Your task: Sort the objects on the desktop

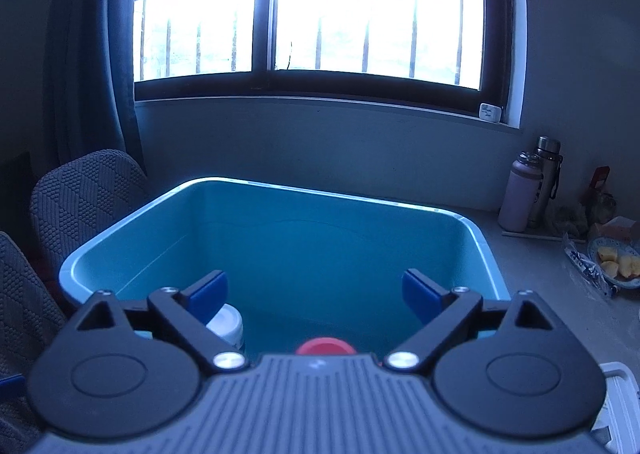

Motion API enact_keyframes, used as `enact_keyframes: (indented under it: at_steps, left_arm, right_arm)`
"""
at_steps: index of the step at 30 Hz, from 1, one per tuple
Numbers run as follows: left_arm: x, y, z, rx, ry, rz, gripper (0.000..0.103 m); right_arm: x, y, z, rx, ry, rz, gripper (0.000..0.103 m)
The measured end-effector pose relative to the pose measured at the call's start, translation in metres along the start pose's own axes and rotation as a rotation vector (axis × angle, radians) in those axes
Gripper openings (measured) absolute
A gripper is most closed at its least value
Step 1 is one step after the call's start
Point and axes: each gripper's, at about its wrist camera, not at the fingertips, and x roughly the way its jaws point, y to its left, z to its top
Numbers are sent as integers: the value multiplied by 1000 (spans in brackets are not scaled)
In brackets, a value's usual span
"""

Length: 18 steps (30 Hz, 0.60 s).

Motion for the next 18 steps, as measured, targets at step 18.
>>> enact_keyframes:
  at_steps: [18]
  left_arm:
    - [-78, 11, -39, 52, 5, -21, 91]
  right_arm:
    - [-96, 2, -44, 78, 21, -45, 94]
